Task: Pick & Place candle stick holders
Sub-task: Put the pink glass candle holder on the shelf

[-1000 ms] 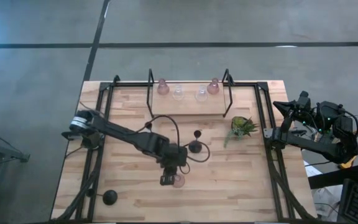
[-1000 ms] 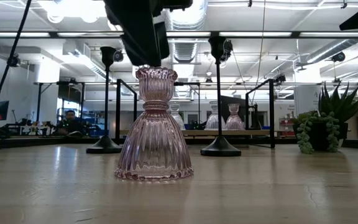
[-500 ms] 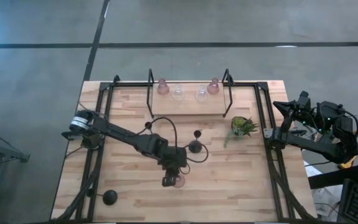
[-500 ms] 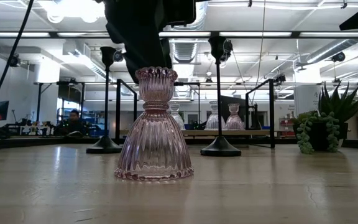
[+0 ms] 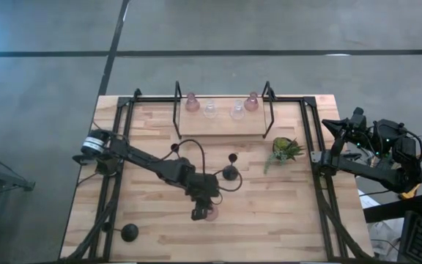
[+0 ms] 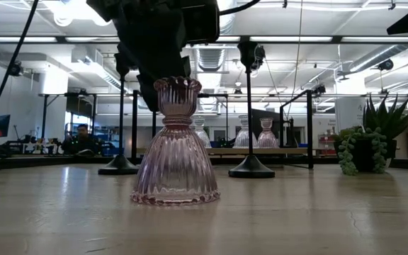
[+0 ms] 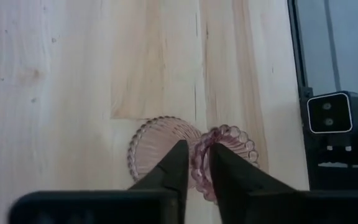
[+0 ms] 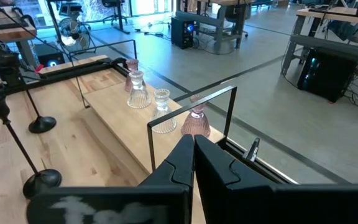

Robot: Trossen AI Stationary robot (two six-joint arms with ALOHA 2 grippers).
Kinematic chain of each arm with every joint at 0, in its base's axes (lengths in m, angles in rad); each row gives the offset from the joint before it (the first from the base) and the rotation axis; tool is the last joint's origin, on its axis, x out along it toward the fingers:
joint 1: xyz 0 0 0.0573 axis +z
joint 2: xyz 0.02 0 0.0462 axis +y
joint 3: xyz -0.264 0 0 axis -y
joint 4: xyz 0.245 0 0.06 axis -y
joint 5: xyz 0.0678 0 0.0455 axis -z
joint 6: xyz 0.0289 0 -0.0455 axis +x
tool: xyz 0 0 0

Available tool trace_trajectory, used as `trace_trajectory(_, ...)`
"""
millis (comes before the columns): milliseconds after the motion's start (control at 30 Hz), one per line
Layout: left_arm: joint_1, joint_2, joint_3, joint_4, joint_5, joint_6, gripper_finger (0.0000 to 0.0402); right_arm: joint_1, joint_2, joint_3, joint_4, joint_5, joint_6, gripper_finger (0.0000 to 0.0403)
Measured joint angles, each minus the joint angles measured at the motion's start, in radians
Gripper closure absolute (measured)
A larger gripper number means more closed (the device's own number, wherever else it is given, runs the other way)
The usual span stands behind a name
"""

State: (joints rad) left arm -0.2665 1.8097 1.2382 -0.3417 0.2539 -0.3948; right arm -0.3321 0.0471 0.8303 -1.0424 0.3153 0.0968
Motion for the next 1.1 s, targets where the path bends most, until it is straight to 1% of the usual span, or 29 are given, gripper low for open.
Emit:
trace_trajectory(33,0.000,0.002,0.000,0.002,0.000,0.000,0.0364,0.000,0.000,0.000,0.000,0.000,0.000,0.0394)
trace_trajectory(67,0.001,0.004,0.001,0.004,0.001,-0.001,0.0372,0.000,0.000,0.000,0.000,0.000,0.000,0.0394)
trace_trajectory(300,0.003,0.015,0.015,-0.002,0.010,-0.001,0.0371,0.000,0.000,0.000,0.000,0.000,0.000,0.0394)
trace_trajectory(367,0.007,0.018,0.042,-0.044,0.015,-0.001,0.0371,0.000,0.000,0.000,0.000,0.000,0.000,0.0394)
trace_trajectory(433,0.012,0.021,0.082,-0.119,0.014,0.001,0.0372,0.000,0.000,0.000,0.000,0.000,0.000,0.0394)
trace_trajectory(667,0.060,0.024,0.297,-0.467,0.001,0.005,0.0373,0.000,0.000,0.000,0.000,0.000,0.000,0.0394)
trace_trajectory(900,0.116,0.024,0.554,-0.694,0.004,0.008,0.0373,0.000,0.000,0.000,0.000,0.000,0.000,0.0394)
trace_trajectory(1100,0.190,0.023,0.777,-0.922,-0.084,0.061,0.0373,0.000,0.000,0.000,0.000,0.000,0.000,0.0394)
